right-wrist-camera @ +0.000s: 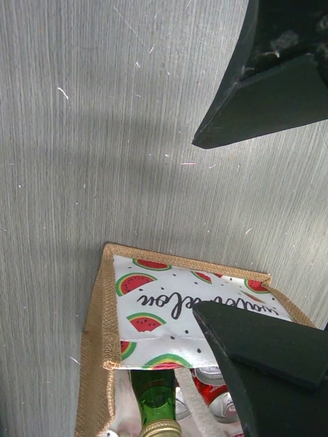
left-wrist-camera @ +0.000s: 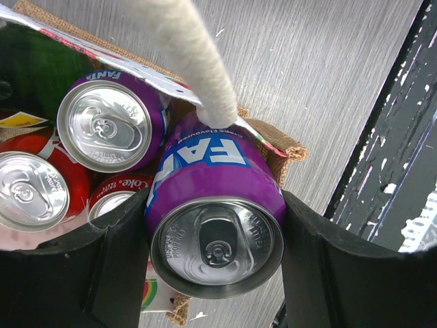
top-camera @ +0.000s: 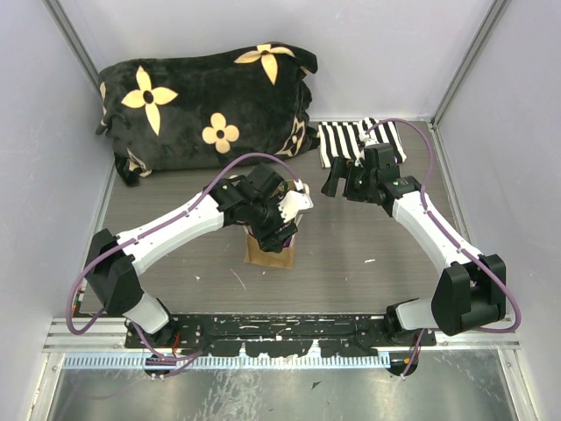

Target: Place the beverage into the canvas bag

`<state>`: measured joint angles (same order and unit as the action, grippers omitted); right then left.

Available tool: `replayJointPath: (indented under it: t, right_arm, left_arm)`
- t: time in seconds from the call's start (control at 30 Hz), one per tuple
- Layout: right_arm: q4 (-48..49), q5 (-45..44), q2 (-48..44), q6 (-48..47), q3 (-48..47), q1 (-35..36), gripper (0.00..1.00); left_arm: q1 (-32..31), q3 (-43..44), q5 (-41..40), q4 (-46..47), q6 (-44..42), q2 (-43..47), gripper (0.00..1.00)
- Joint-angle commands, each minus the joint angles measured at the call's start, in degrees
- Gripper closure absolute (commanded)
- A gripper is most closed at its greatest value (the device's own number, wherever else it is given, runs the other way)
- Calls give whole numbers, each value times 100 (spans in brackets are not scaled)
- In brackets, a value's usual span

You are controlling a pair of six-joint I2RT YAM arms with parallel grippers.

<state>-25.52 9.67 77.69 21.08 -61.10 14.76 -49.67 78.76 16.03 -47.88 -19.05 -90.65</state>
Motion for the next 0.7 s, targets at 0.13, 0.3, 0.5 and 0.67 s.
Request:
replayJointPath:
  t: [0.13, 0.3, 0.5, 0.67]
  right_arm:
    - [115, 52, -93, -113, -106, -41, 0]
    - [98, 60, -68, -121, -139, -45, 0]
    - [95, 95, -9, -124, -183, -51, 0]
    - [67, 96, -25, -137, -194, -52, 0]
  left_arm:
    - [-78, -313, 194, 284, 71, -286, 100]
    - [-65, -268, 212, 182, 118, -179, 100]
    - [-39, -330, 240, 86, 80, -222, 100]
    - [168, -51, 652, -152, 425, -173, 100]
